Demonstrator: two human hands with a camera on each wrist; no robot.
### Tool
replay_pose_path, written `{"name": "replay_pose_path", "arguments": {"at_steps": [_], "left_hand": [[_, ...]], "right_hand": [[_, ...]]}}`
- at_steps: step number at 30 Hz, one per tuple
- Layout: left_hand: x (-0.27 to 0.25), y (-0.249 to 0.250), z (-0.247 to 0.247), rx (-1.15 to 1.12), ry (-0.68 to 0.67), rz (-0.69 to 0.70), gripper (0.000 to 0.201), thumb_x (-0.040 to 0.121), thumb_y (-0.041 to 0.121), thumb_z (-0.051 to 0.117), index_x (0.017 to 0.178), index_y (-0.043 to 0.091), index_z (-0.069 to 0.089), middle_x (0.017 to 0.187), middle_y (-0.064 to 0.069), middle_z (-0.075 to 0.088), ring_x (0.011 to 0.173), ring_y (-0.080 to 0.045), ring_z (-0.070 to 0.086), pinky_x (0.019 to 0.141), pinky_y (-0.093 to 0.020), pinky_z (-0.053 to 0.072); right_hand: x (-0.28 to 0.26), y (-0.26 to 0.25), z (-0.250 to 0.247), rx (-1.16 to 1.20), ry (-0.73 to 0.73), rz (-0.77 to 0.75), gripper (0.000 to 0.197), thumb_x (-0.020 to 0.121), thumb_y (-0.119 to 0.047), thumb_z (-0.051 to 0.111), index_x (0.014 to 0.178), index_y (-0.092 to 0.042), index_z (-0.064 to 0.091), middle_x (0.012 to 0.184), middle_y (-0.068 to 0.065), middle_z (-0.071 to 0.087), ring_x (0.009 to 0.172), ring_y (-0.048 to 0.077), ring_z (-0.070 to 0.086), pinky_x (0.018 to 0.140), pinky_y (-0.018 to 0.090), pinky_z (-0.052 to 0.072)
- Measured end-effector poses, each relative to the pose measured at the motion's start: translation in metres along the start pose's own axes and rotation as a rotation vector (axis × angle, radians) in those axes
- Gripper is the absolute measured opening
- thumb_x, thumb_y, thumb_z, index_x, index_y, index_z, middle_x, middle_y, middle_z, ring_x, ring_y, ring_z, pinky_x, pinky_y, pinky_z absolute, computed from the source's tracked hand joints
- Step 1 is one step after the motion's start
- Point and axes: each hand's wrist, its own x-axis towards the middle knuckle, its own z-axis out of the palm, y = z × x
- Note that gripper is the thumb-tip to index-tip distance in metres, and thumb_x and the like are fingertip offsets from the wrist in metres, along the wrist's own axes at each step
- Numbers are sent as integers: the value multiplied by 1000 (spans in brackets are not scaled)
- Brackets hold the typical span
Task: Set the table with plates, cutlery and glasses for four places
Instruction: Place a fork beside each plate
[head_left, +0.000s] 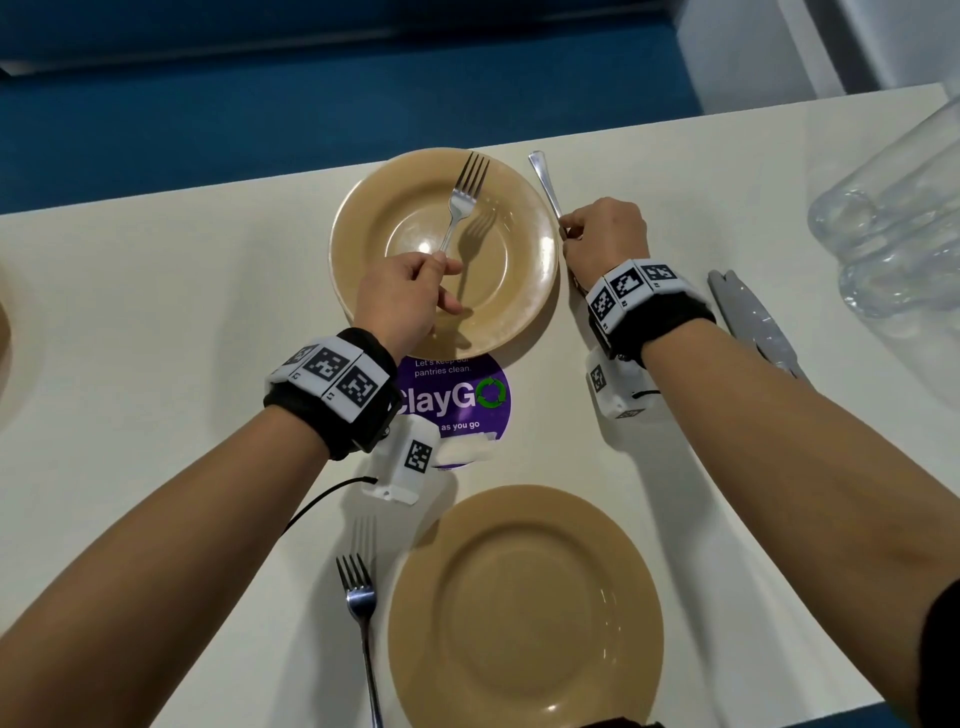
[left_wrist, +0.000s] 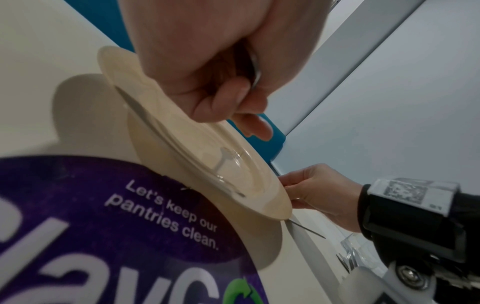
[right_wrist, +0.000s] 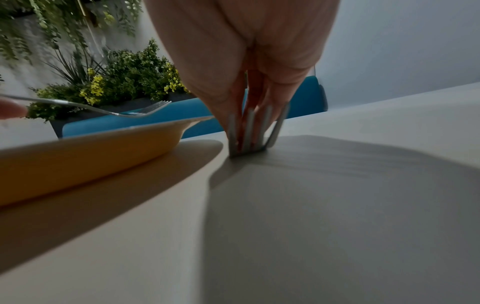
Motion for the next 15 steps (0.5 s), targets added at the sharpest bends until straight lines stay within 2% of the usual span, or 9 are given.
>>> {"name": "replay_pose_path", "arguments": {"at_steps": [2, 6, 10, 13, 15], "left_hand": [[-1, 1, 0, -5, -4, 0, 28, 101, 29, 42, 107, 15, 66, 60, 2, 60, 31, 2, 49, 56, -31, 48], [-1, 0, -1, -25, -9, -17, 29, 100, 29, 44, 109, 13, 66, 45, 7, 60, 34, 1, 52, 59, -36, 52], [-2, 0, -2, -17, 0, -3, 29, 100, 28, 44, 109, 12, 67, 51, 5, 60, 32, 1, 51, 54, -31, 49], [-2, 0, -4, 1, 9, 10, 28, 100, 28, 43, 107, 14, 66, 55, 4, 59, 32, 1, 51, 46, -19, 44], [-1, -2, -6, -1, 12, 11, 27, 100, 27, 43, 106, 15, 66, 56, 3, 60, 32, 0, 50, 40, -14, 40]], "right_hand": [[2, -1, 1, 2, 5, 5, 28, 85, 1, 53, 102, -6, 73, 100, 18, 71, 97, 33, 66, 87, 34, 54], [3, -3, 1, 32, -3, 11, 31, 86, -2, 52, 110, -10, 71, 107, 13, 71, 99, 29, 65, 84, 26, 51], [2, -4, 2, 31, -13, 5, 31, 85, -3, 53, 107, -12, 73, 100, 13, 72, 93, 30, 66, 80, 26, 52], [0, -3, 1, 13, -5, -15, 26, 82, -7, 55, 98, -9, 75, 93, 16, 72, 90, 33, 65, 80, 33, 54], [-3, -3, 0, 21, 11, -21, 25, 82, -9, 57, 101, -10, 74, 94, 16, 72, 91, 32, 65, 83, 35, 54]]}}
